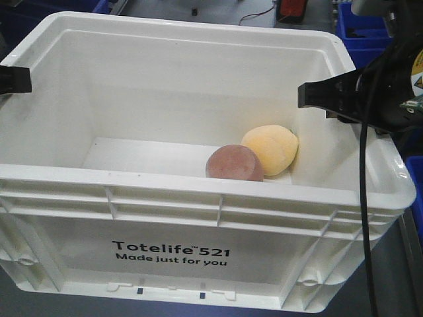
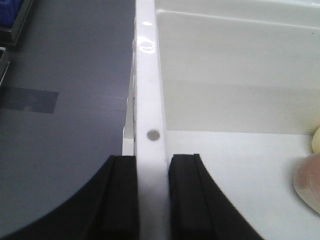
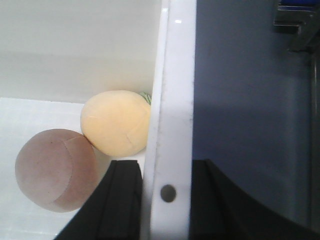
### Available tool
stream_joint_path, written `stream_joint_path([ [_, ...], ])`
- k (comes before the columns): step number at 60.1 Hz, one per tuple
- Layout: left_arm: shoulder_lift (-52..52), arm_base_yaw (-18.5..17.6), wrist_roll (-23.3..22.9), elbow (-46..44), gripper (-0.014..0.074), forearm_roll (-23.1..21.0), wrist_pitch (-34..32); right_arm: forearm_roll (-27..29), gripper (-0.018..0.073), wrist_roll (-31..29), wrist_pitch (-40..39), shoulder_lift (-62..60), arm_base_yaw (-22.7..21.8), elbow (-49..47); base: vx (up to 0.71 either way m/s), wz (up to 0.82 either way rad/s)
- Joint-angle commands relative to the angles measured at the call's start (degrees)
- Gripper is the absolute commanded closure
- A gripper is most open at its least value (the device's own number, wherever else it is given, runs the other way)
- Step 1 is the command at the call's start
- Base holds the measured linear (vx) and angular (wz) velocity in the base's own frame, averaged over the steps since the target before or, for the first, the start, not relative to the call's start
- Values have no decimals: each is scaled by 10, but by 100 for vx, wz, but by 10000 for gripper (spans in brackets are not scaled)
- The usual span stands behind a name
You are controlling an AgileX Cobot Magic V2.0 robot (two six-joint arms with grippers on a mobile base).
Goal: Place moving items into box and shelve
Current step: 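Hold the tote with both grippers while the base approaches the shelf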
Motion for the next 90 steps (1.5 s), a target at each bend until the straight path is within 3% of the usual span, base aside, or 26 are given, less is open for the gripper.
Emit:
stream_joint_path([
  [1, -16, 0, 2, -25, 610, 41, -69, -71, 571, -4, -29, -17, -4, -19, 10, 41],
  [90, -16, 0, 2, -25, 610, 41, -69, -71, 571, -4, -29, -17, -4, -19, 11, 44],
])
